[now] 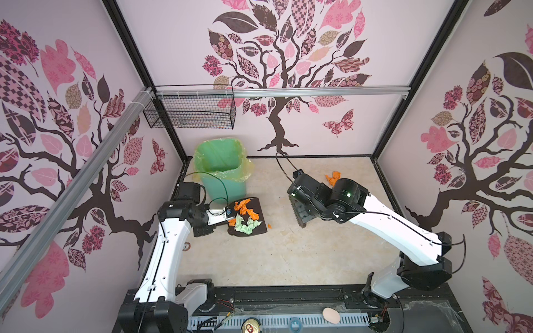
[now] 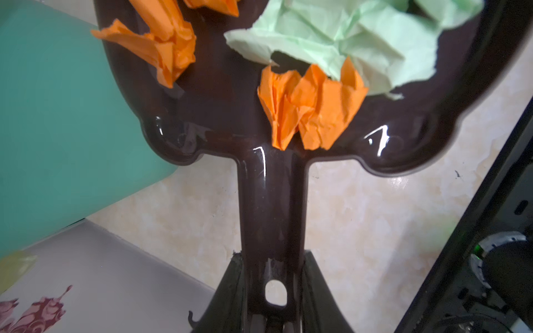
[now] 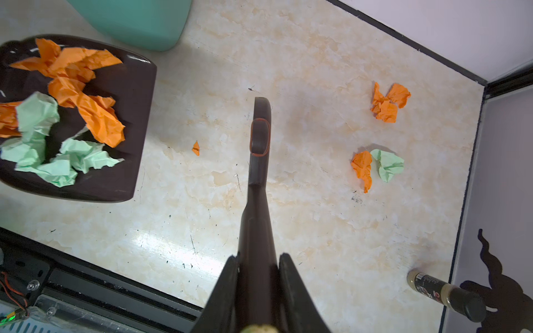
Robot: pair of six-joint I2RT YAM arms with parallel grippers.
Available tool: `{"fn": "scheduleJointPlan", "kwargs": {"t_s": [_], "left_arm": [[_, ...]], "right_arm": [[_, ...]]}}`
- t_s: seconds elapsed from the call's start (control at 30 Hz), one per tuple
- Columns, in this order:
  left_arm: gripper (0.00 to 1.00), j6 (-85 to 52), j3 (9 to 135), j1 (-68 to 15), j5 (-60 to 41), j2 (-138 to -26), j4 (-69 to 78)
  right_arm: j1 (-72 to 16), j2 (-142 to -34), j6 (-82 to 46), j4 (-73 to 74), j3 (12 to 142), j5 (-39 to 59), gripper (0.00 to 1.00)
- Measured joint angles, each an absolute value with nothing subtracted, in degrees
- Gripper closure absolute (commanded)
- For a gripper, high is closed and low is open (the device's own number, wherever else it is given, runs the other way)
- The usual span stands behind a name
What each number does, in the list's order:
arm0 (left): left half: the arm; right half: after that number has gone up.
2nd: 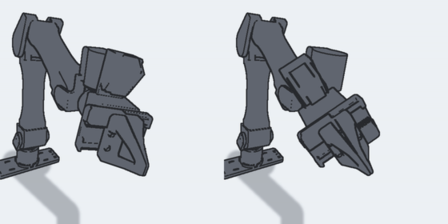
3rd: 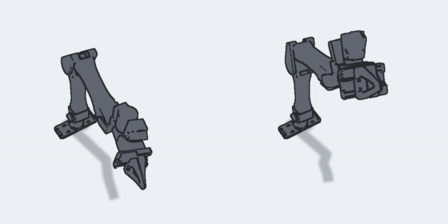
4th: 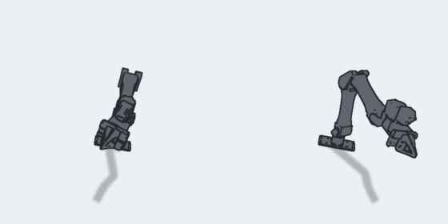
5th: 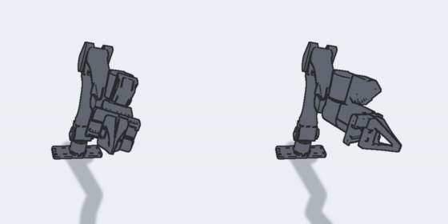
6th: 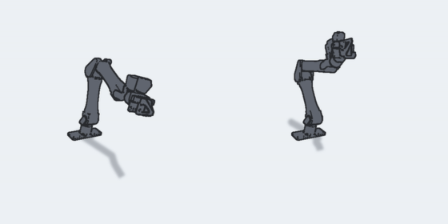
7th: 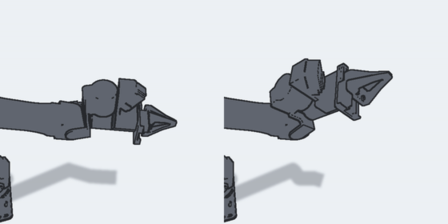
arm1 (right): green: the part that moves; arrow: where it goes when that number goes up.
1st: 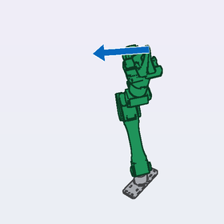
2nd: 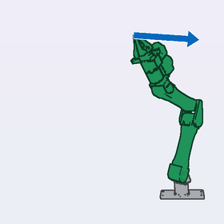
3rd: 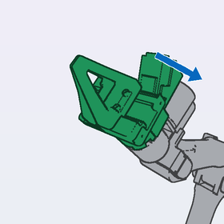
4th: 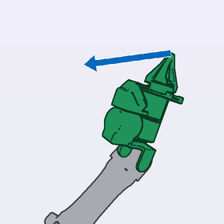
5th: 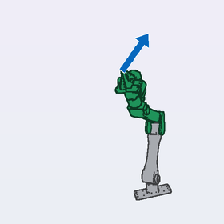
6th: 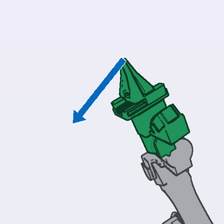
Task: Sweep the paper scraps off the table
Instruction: 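Lift the loaded dustpan over the bin with the left gripper while the right draws back, then tip the dustpan over the bin with the left gripper to empty scraps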
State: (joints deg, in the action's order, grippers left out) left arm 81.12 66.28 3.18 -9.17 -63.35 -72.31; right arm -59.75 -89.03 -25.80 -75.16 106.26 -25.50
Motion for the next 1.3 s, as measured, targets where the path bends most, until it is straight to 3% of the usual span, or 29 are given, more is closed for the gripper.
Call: {"fn": "scheduleJointPlan", "kwargs": {"t_s": [0.57, 1.3], "left_arm": [[1.0, 87.1, 94.3, 13.0, -14.7, -75.6, -90.4], [1.0, 88.8, 136.4, 19.3, -12.8, -107.5, -93.8]], "right_arm": [[-58.8, -86.6, -25.5, -70.2, 99.6, -23.5, 1.0], [-58.4, -85.9, -24.2, -64.8, 92.4, -20.6, 1.0]]}}
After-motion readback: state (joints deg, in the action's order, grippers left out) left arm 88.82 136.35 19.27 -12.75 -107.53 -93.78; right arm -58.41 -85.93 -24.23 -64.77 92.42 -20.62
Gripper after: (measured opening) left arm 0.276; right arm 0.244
